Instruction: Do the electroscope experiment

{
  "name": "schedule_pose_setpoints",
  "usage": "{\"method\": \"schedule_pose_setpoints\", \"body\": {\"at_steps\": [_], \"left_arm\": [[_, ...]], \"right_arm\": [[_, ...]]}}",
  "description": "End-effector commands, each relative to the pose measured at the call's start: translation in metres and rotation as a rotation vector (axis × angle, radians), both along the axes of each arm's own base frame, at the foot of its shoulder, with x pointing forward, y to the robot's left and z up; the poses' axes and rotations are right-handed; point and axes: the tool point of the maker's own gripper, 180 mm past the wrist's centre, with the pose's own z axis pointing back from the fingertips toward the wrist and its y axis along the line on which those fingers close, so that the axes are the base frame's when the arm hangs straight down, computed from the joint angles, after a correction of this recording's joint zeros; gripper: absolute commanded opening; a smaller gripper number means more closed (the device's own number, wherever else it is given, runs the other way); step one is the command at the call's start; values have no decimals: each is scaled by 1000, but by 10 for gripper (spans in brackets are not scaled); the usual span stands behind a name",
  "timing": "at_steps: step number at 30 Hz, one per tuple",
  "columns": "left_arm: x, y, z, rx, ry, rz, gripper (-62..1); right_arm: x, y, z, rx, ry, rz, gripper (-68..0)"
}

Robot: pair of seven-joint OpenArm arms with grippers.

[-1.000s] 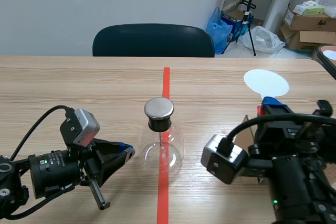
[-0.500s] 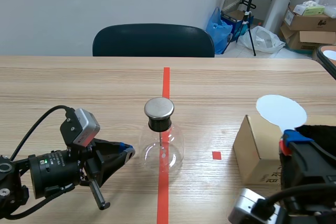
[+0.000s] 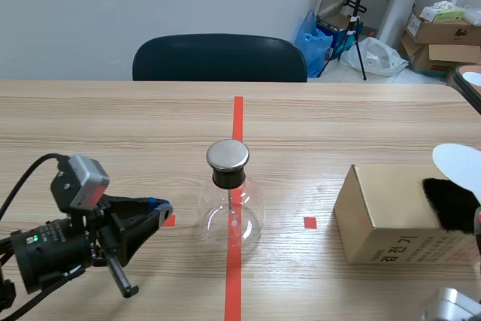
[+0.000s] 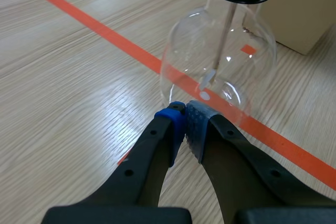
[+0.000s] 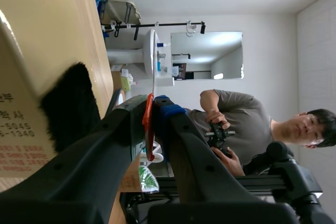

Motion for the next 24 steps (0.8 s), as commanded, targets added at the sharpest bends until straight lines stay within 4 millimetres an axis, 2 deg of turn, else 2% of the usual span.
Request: {"method": "schedule_pose_setpoints", "body": {"at_steps": [1, 7, 13, 17, 24], "left_arm": [[-2, 2, 12, -34, -33, 6, -577], [-20, 16, 27, -59, -98, 11, -577], [-41, 17, 39, -52, -147, -17, -577], [-53, 14, 49, -51, -165, -31, -577], [-70, 7, 74, -59, -214, -54, -577]], "right_arm": [[1, -6, 9, -28, -59, -7, -662], [4, -25, -1, -44, -56, -32, -662], [11, -36, -17, -66, -37, -46, -662], [12, -36, -32, -66, -3, -42, -662], [4, -35, -53, -57, 59, -43, -662]]}}
